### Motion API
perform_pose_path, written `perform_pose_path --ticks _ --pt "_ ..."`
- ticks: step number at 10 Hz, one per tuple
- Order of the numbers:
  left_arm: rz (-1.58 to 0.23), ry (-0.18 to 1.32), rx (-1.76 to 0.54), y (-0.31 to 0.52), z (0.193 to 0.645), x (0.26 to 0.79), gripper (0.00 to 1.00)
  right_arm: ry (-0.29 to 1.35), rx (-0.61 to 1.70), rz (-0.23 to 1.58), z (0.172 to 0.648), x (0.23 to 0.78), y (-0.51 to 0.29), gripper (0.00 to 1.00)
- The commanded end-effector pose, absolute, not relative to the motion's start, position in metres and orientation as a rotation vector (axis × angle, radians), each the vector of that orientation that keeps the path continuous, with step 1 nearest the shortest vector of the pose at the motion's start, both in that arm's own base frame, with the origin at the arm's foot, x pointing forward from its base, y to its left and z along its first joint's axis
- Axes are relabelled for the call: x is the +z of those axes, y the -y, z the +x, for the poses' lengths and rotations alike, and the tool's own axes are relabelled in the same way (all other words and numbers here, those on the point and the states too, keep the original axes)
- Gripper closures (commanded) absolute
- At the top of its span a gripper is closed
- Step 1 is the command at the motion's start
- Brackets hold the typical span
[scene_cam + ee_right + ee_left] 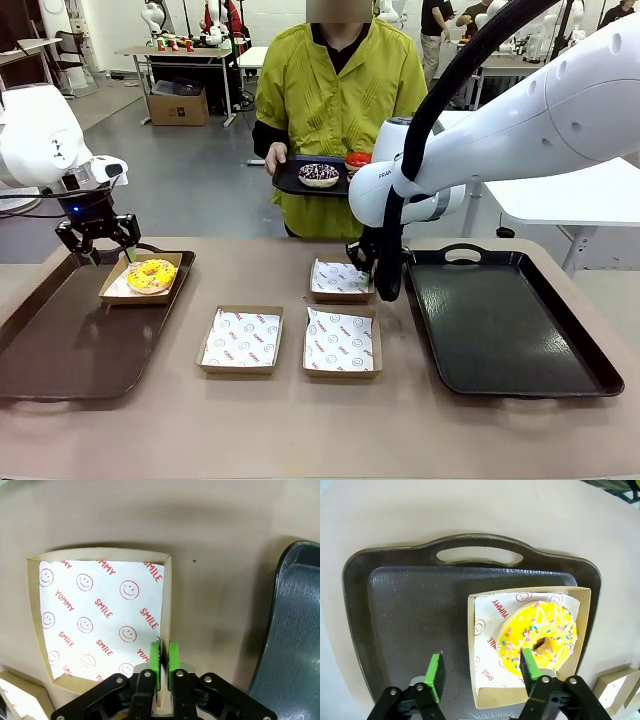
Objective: Individually package the donuts and arrange them on the tray.
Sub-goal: Place the picked Paper togo box on the Handle tray while simultaneously picking up another Paper togo box from the table with the other hand.
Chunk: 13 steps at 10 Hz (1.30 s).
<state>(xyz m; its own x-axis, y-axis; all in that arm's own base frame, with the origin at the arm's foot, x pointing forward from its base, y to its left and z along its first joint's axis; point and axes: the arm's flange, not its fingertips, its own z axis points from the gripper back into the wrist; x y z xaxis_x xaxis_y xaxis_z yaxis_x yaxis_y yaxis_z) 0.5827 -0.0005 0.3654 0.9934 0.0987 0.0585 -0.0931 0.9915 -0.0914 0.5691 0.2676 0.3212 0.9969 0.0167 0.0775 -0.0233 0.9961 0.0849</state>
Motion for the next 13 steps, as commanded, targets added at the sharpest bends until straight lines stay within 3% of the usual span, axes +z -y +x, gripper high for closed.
perform_pose_path --ticks 1,5,10,13 --pt "-0.077 0.063 0.108 0.001 0.585 0.369 0.0 0.117 -0.003 0.052 0.571 0.317 -0.273 1.0" --pt "-0.146 0.056 0.113 -0.006 0.575 0.38 0.0 0.09 -0.022 0.09 0.567 0.329 -0.275 1.0" --pt "-0.738 0.141 0.093 -0.118 0.47 0.49 0.0 0.175 -0.098 0.096 0.54 0.449 -0.261 1.0" --pt "-1.075 0.149 0.165 -0.185 0.414 0.494 0.0 0.139 -0.156 0.122 0.552 0.476 -0.254 1.0"
